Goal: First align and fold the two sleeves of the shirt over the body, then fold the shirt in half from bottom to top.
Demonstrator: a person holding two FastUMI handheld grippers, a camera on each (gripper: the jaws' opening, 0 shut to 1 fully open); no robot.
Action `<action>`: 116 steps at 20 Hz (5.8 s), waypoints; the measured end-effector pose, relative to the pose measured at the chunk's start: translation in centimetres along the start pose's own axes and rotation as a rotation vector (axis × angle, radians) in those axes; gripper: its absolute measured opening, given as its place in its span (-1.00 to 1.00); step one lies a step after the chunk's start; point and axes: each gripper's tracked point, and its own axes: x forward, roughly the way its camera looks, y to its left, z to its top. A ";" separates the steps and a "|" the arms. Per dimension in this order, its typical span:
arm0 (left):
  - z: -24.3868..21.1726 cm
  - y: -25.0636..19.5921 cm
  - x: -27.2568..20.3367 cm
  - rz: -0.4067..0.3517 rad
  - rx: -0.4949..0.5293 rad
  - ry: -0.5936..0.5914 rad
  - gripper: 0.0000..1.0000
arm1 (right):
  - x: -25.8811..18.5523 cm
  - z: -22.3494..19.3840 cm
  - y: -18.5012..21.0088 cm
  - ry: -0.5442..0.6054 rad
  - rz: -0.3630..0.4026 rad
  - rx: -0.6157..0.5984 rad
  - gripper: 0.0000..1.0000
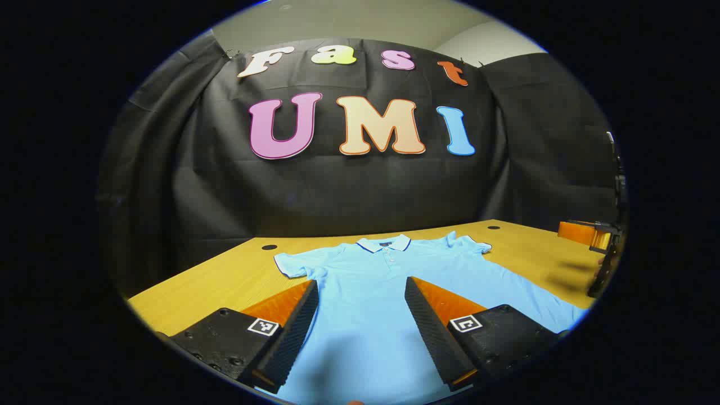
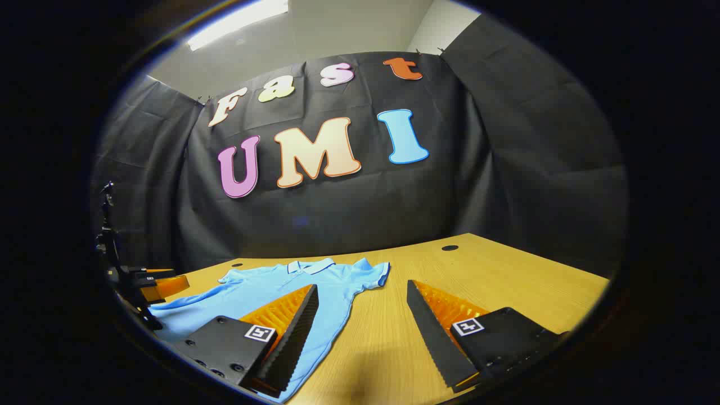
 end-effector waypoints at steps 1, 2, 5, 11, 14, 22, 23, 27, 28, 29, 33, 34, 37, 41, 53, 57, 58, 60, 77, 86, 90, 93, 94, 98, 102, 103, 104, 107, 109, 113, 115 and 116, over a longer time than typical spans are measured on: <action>0.0 0.0 0.0 -0.001 -0.003 -0.002 0.88 | 0.0 0.0 0.0 0.000 0.000 0.000 0.96; 0.0 0.0 0.0 -0.002 -0.003 -0.004 0.88 | 0.0 0.0 -0.1 0.000 0.000 0.000 0.96; 0.0 0.0 0.0 -0.003 -0.006 -0.006 0.88 | 0.1 0.0 -0.1 0.001 -0.001 -0.001 0.96; 0.0 0.1 0.0 -0.003 -0.009 -0.009 0.89 | 0.2 -0.1 0.2 0.003 0.011 0.000 0.96; 0.0 0.1 0.0 -0.003 -0.010 -0.009 0.88 | 0.2 -0.1 0.2 0.004 0.016 0.001 0.96; 0.0 0.1 0.0 -0.003 -0.011 -0.010 0.89 | 0.2 -0.2 0.2 0.003 0.017 0.001 0.96; 0.0 0.1 0.0 -0.003 -0.010 -0.010 0.88 | 0.2 -0.2 0.3 0.004 0.023 0.001 0.96; 0.0 0.0 0.0 -0.003 -0.009 -0.010 0.89 | 0.9 -0.3 -0.1 0.020 0.030 -0.006 0.96; 0.1 0.1 -0.1 -0.003 -0.009 -0.011 0.89 | 1.3 -0.8 -0.5 0.043 0.022 -0.008 0.96; 0.0 0.1 -0.2 -0.003 -0.009 -0.011 0.89 | 1.6 -1.1 -0.9 0.071 0.018 -0.006 0.95; 0.0 0.1 -0.1 -0.004 -0.009 -0.011 0.89 | 2.7 0.9 -1.9 0.103 0.014 -0.010 0.94; 0.1 0.1 -0.1 -0.004 -0.009 -0.011 0.89 | 3.3 1.5 -2.1 0.112 0.015 -0.025 0.95; 0.1 0.1 -0.1 -0.004 -0.009 -0.010 0.89 | 5.4 3.0 -2.2 0.165 0.027 -0.048 0.94; 0.0 0.0 -0.1 -0.004 -0.009 -0.010 0.89 | 9.7 2.8 -0.7 0.274 0.068 -0.069 0.94; 0.1 0.1 -0.2 -0.009 -0.011 -0.010 0.89 | 23.2 -6.2 -0.5 0.618 -0.003 0.024 0.95; 0.1 0.0 -0.1 -0.009 -0.011 -0.009 0.88 | 24.4 -8.3 -1.2 0.658 -0.035 0.044 0.82; 0.1 0.0 -0.1 -0.009 -0.012 -0.009 0.88 | 24.7 -8.6 -1.3 0.663 -0.040 0.050 0.79; 0.1 0.1 -0.2 -0.009 -0.012 -0.009 0.89 | 24.9 -9.2 -1.5 0.679 -0.046 0.060 0.90; 0.0 -0.1 -0.3 -0.009 -0.013 -0.008 0.89 | 26.2 -10.4 -1.9 0.678 -0.075 0.115 -0.78; 0.1 0.0 -0.3 -0.009 -0.013 -0.008 0.89 | 28.0 -6.8 3.8 0.535 0.055 0.277 -0.94; 0.1 0.0 -0.2 -0.010 -0.013 -0.008 0.89 | 27.4 -8.7 2.3 0.589 0.021 0.215 -0.95; 0.1 0.0 -0.3 -0.010 -0.013 -0.008 0.89 | 27.2 -8.9 1.5 0.593 0.012 0.179 -0.60; 0.1 0.0 -0.3 -0.010 -0.013 -0.008 0.89 | 27.0 -8.8 1.4 0.595 0.009 0.170 -0.31; 0.1 0.0 -0.3 -0.010 -0.013 -0.008 0.89 | 27.1 -7.4 -0.3 0.554 -0.028 0.105 0.62; 0.1 0.0 -0.3 -0.010 -0.013 -0.008 0.89 | 26.3 -8.4 -1.5 0.606 -0.055 0.133 0.77; 0.1 0.0 -0.3 -0.010 -0.013 -0.008 0.89 | 26.2 -8.9 -1.7 0.618 -0.060 0.137 0.90; 0.2 0.0 -0.3 -0.010 -0.013 -0.007 0.89 | 26.1 -9.4 -1.7 0.632 -0.060 0.144 0.67; 0.1 0.0 -0.3 -0.010 -0.012 -0.007 0.89 | 26.0 -10.2 -1.7 0.654 -0.061 0.147 0.69; 0.1 0.0 -0.3 -0.010 -0.013 -0.007 0.89 | 26.2 -10.4 -1.8 0.654 -0.064 0.146 0.71; 0.1 0.0 -0.3 -0.010 -0.013 -0.007 0.89 | 26.1 -10.7 -1.3 0.662 -0.044 0.157 0.32; 0.1 0.0 -0.3 -0.010 -0.013 -0.007 0.89 | 26.2 -10.9 -1.3 0.663 -0.041 0.146 0.11; 0.2 0.0 -0.4 -0.010 -0.013 -0.007 0.89 | 26.0 -11.0 -1.5 0.667 -0.040 0.138 0.10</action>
